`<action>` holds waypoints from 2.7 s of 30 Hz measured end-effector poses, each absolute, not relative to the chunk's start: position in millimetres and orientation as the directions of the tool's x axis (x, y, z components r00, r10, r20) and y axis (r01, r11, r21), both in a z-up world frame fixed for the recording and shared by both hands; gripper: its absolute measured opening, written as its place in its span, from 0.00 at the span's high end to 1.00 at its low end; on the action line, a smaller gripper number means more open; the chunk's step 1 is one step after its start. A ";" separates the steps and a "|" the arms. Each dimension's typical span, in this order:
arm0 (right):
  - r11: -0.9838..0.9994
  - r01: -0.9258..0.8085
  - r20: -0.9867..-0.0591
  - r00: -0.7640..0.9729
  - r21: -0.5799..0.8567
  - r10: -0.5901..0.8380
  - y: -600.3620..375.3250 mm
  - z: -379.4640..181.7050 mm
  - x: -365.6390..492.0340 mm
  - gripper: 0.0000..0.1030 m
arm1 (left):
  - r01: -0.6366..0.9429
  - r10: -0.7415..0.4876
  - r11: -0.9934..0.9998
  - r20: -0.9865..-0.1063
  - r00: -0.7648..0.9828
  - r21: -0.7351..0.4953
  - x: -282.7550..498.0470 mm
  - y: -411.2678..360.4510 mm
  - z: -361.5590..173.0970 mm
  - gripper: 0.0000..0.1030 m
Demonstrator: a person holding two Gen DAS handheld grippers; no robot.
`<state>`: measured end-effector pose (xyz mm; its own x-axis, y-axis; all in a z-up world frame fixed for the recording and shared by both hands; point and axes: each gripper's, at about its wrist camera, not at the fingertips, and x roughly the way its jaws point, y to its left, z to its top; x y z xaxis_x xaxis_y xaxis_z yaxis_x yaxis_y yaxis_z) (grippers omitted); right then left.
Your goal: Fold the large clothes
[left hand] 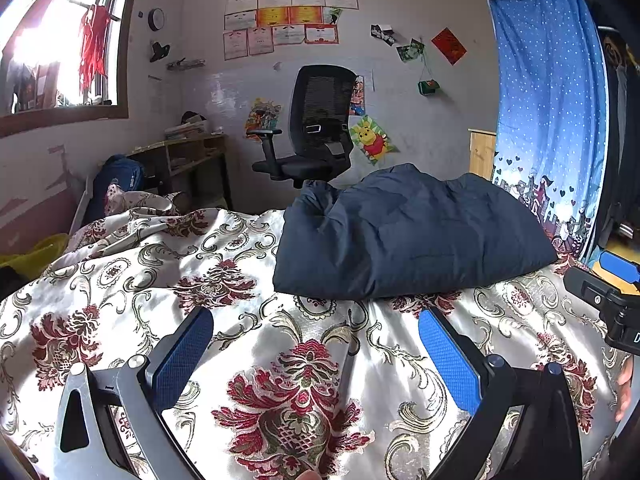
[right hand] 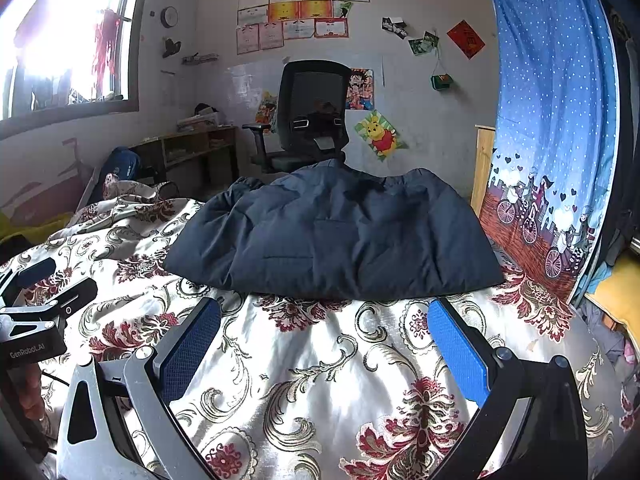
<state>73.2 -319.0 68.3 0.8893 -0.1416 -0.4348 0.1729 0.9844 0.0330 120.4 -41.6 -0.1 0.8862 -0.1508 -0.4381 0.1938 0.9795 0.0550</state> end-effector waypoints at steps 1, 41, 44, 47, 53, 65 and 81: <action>0.985 0.172 -0.434 0.890 0.032 -0.141 -319.6 68.8 73.6 0.01 | 0.194 -0.151 0.979 -0.438 0.886 0.055 120.4 -41.8 -0.1 0.00; 0.982 0.185 -0.447 0.882 0.040 -0.148 -317.1 63.0 72.5 0.01 | 0.198 -0.152 0.978 -0.440 0.885 0.059 119.9 -42.2 -0.3 0.00; 0.981 0.187 -0.448 0.881 0.041 -0.149 -315.9 62.3 72.0 0.01 | 0.198 -0.153 0.978 -0.440 0.885 0.059 119.8 -42.2 -0.2 0.00; 0.982 0.187 -0.448 0.882 0.041 -0.149 -316.9 62.7 72.5 0.01 | 0.199 -0.153 0.978 -0.440 0.885 0.060 119.9 -42.2 -0.1 0.00; 0.982 0.187 -0.448 0.882 0.042 -0.149 -317.0 62.5 72.3 0.01 | 0.200 -0.155 0.978 -0.442 0.884 0.058 120.3 -42.1 -0.1 0.00; 0.981 0.187 -0.451 0.880 0.043 -0.148 -318.4 62.2 73.1 0.01 | 0.205 -0.158 0.977 -0.444 0.882 0.059 117.7 -43.4 -3.6 0.00; 0.981 0.189 -0.453 0.879 0.045 -0.149 -317.2 61.3 72.0 0.01 | 0.220 -0.176 0.974 -0.456 0.873 0.046 119.6 -38.5 -6.8 0.00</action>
